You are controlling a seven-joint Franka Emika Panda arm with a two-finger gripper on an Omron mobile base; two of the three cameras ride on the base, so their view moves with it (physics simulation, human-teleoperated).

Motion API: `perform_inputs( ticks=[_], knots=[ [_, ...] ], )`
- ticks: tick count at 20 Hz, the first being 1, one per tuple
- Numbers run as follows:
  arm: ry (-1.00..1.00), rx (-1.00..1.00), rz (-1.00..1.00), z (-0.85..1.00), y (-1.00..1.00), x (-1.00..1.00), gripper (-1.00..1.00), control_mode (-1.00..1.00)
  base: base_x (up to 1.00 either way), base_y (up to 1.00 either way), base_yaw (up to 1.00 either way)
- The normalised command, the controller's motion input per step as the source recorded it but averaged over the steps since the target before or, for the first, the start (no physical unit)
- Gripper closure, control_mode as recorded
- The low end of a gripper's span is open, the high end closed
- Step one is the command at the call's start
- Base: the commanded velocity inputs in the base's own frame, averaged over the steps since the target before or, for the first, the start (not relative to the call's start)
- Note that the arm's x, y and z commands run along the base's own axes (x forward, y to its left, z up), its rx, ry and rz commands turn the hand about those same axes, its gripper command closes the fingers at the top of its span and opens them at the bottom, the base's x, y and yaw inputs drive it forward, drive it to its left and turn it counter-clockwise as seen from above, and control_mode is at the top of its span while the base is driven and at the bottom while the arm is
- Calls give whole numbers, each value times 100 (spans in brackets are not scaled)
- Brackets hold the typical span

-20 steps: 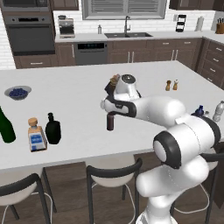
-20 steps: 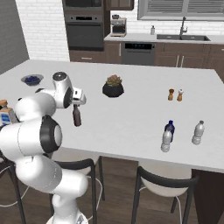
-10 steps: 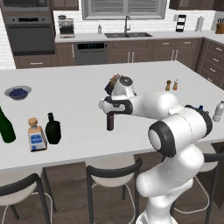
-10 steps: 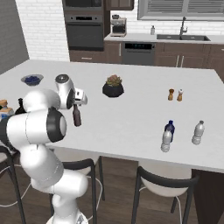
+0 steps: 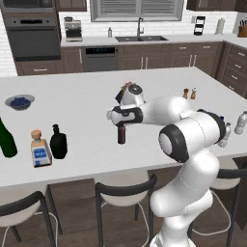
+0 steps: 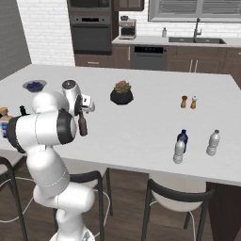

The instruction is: Move the plastic bottles in the middle to the plastics group, and the glass bottles in the middle to the glass group.

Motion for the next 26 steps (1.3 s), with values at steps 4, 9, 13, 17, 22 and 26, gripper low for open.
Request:
perform_inputs(
  ticks=[4,9,13,17,22,26],
  knots=[
    [0,0,0,-21,0,13,-100,-100,0,0,0],
    [0,0,0,-9,0,18,-100,-100,0,0,0],
    [0,0,0,-1,0,12,-100,-100,0,0,0],
    [0,0,0,0,0,11,100,-100,0,0,0],
    [0,0,0,0,0,0,100,-100,0,0,0],
    [0,0,0,0,0,0,100,-100,0,0,0]
  ],
)
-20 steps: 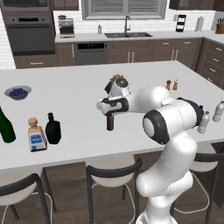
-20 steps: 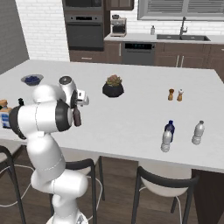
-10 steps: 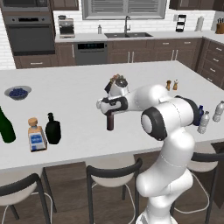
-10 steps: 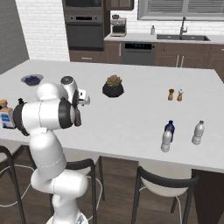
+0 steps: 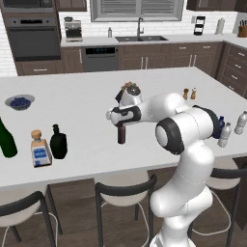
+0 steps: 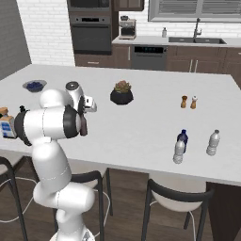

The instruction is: Move the plastic bottles in the middle to the plastics group, and the glass bottles in the middle to the glass group.

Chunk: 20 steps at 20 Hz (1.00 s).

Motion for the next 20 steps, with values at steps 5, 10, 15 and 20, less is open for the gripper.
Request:
perform_inputs(
  ticks=[5,10,15,20],
  knots=[
    [0,0,4,10,0,-2,100,-100,0,0,0],
    [0,0,30,48,39,-26,100,-100,0,0,0],
    [0,0,44,34,74,-16,100,-100,0,0,0],
    [0,0,45,9,76,-1,100,-100,0,0,0]
  ],
)
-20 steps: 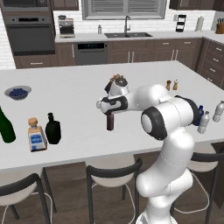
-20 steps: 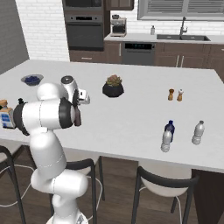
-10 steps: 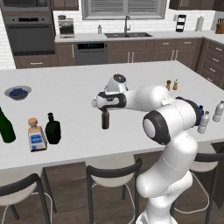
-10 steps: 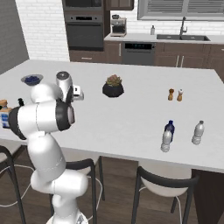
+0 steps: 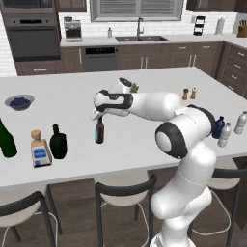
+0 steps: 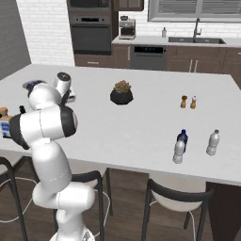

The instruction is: Move the plastic bottles in the middle to the plastics group, and the glass bottles in the middle to the glass group.

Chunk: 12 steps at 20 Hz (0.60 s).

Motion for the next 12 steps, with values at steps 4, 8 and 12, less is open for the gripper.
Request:
perform_inputs(
  ticks=[4,8,12],
  knots=[
    [0,0,40,0,66,-1,100,-100,0,0,0],
    [0,0,38,0,68,-24,100,-100,0,0,0],
    [-3,0,30,0,66,-36,100,-100,0,0,0]
  ],
)
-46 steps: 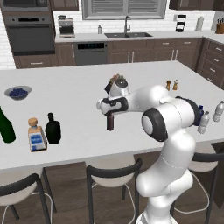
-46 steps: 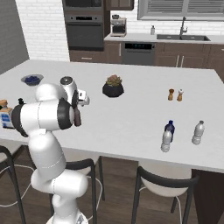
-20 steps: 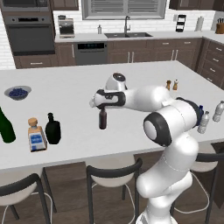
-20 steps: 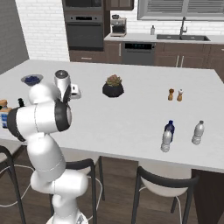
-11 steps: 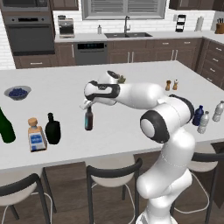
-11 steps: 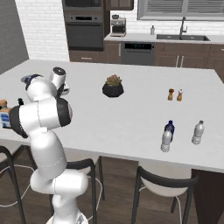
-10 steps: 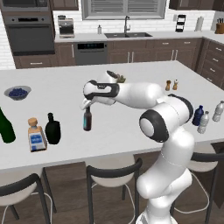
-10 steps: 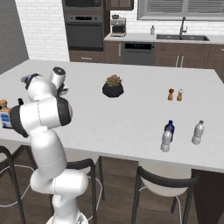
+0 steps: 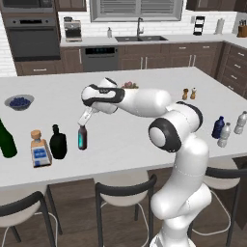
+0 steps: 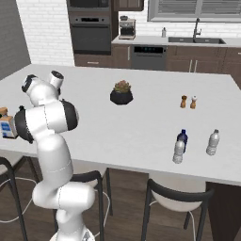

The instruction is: Move the plastic bottles in the middle to the plastics group, and the glass bottles in the middle to the glass group.

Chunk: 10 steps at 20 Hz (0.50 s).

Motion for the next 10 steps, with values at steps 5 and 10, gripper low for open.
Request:
perform_inputs(
  ticks=[5,10],
  knots=[
    [-6,0,16,-5,49,-26,100,-100,0,0,0],
    [-6,0,2,-13,5,-8,100,-100,0,0,0]
  ],
)
